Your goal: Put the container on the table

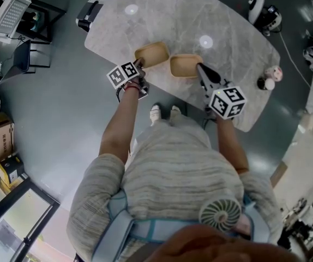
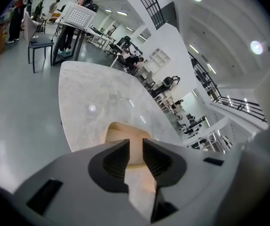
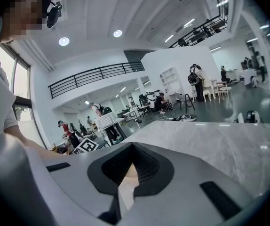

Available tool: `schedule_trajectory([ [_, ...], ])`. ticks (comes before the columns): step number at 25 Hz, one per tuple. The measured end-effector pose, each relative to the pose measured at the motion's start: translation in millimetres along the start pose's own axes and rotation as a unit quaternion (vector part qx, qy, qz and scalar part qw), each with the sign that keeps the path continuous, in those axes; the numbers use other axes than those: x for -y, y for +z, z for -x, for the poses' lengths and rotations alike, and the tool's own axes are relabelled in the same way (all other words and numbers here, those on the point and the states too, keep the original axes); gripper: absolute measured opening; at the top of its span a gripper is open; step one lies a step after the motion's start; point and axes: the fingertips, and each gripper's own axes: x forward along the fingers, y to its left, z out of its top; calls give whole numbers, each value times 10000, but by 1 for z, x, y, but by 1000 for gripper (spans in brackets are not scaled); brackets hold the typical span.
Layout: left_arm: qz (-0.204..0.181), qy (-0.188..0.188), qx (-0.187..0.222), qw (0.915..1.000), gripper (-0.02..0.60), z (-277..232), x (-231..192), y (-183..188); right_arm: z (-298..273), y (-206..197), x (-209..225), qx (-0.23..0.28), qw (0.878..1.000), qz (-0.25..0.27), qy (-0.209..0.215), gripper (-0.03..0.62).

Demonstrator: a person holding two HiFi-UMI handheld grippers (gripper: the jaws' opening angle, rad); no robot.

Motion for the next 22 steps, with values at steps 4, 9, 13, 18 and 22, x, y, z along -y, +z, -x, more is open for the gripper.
schedule_trajectory([
  [4,-96,-171,87,9998,87,9,14,0,1,0,-3,22,10000,8,21,3],
  [9,-479,-658,424,9958,87,24,49,6,2,1,-6,26,10000,46,51,3],
  [13,-420,-1438,796,9855,87,45,84,17,3,5,-8,57,9999,54,109,3],
  [18,-661,-2020,1112,9708,87,71,121,26,5,12,-8,151,9998,62,107,3],
  [22,-942,-2187,1298,9625,87,88,131,29,4,13,-9,192,9997,14,127,3],
])
